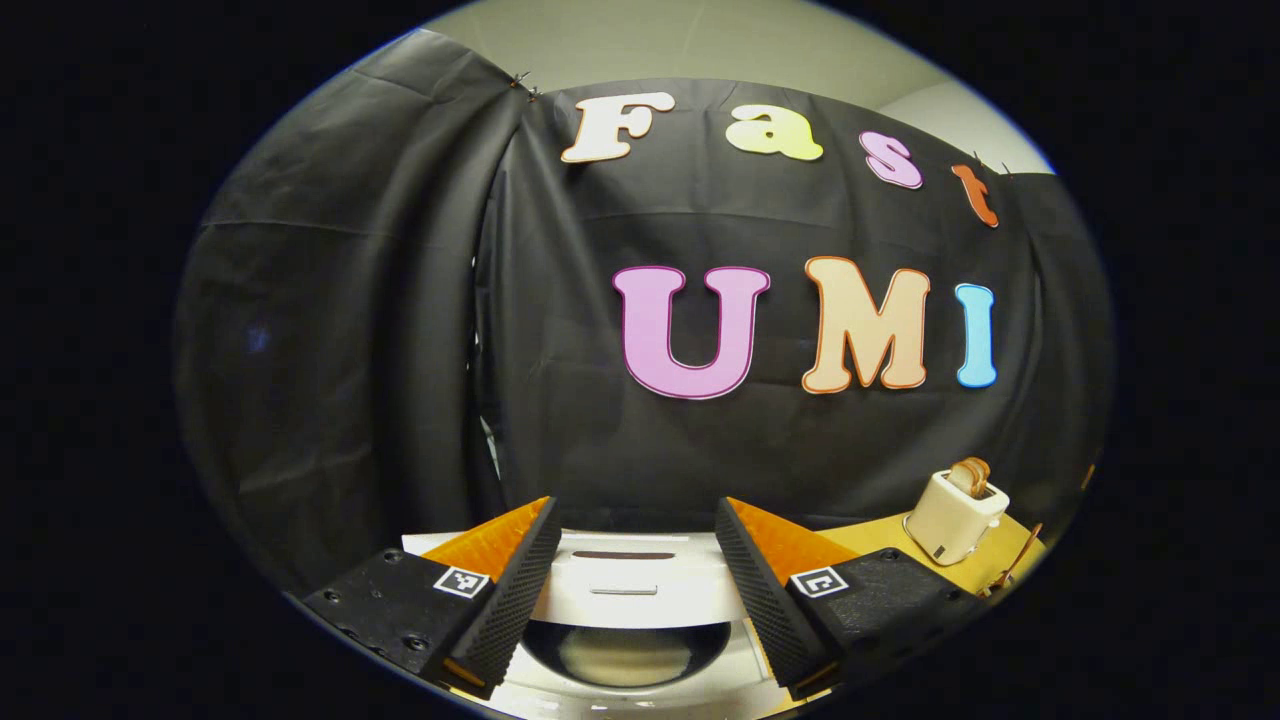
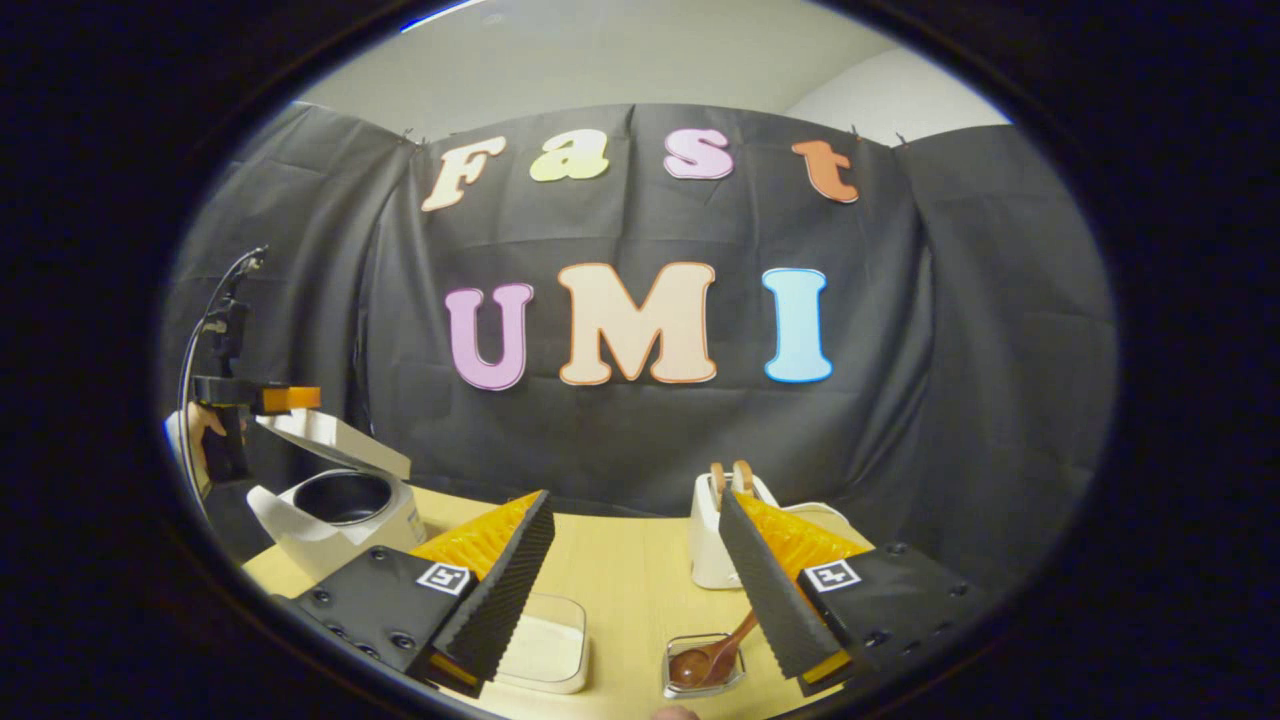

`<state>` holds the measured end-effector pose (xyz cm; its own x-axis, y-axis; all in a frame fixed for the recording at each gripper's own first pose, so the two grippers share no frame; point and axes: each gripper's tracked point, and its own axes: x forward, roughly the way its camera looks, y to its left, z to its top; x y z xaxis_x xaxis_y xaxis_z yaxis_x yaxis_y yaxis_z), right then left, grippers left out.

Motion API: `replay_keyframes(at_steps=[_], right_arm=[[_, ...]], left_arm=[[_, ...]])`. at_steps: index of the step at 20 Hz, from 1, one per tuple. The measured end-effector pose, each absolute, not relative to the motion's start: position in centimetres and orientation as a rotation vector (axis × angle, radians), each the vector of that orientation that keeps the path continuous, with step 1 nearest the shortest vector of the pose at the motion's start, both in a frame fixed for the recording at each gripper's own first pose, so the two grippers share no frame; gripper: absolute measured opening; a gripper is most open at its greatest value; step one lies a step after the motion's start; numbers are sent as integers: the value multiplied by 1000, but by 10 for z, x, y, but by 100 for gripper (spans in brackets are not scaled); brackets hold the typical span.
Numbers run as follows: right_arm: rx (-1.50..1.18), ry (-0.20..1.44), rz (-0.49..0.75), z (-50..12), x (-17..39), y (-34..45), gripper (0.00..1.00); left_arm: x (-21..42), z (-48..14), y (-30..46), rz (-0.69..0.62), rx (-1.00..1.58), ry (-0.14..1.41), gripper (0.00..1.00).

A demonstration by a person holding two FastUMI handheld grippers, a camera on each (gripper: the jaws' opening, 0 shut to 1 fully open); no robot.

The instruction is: Close the left gripper, press the button to open the rice cooker; take a wooden spoon from the chopstick holder with the right hand, scoop a spoonful of rice and pour it into the rice cooker, then put the wooden spoon back into the chopstick holder.

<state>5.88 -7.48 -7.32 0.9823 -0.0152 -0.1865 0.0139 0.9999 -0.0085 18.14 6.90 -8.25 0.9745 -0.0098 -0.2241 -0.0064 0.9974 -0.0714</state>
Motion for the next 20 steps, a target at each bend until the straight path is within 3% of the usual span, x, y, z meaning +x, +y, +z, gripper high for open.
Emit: replay_keyframes(at_steps=[20], right_arm=[[-42,213,9,-80,37,-59,100]], left_arm=[[121,-197,67,17,-97,399,94]])
